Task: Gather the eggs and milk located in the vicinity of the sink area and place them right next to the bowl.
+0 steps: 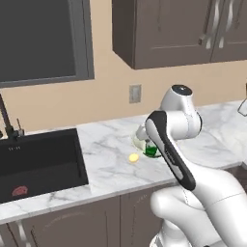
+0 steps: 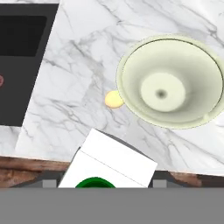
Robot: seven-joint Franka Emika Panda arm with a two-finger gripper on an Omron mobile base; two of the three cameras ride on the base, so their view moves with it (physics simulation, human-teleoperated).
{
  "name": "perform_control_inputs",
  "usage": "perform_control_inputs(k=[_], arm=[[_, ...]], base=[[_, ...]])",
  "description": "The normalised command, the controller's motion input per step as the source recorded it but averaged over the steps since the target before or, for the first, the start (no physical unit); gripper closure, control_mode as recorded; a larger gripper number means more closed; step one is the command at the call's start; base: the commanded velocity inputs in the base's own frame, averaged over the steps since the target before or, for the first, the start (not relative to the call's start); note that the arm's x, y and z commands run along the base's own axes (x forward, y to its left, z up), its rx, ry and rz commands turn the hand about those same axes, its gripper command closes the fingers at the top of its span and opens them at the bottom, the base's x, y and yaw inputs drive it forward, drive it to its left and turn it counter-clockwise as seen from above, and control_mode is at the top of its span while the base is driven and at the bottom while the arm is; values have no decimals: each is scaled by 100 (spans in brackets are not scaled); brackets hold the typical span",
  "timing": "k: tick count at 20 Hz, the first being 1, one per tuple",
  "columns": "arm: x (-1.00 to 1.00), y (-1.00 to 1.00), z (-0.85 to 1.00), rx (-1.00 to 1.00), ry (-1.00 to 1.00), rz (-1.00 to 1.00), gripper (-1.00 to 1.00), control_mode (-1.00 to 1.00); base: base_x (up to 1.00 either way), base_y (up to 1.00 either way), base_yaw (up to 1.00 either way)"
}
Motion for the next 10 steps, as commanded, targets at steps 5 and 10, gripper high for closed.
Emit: perform_control_inputs(k=[5, 10], arm=[[0, 0, 0, 0, 0, 0, 100, 100], [0, 0, 0, 0, 0, 0, 100, 100]], base=[[9, -72, 24], [44, -10, 10]])
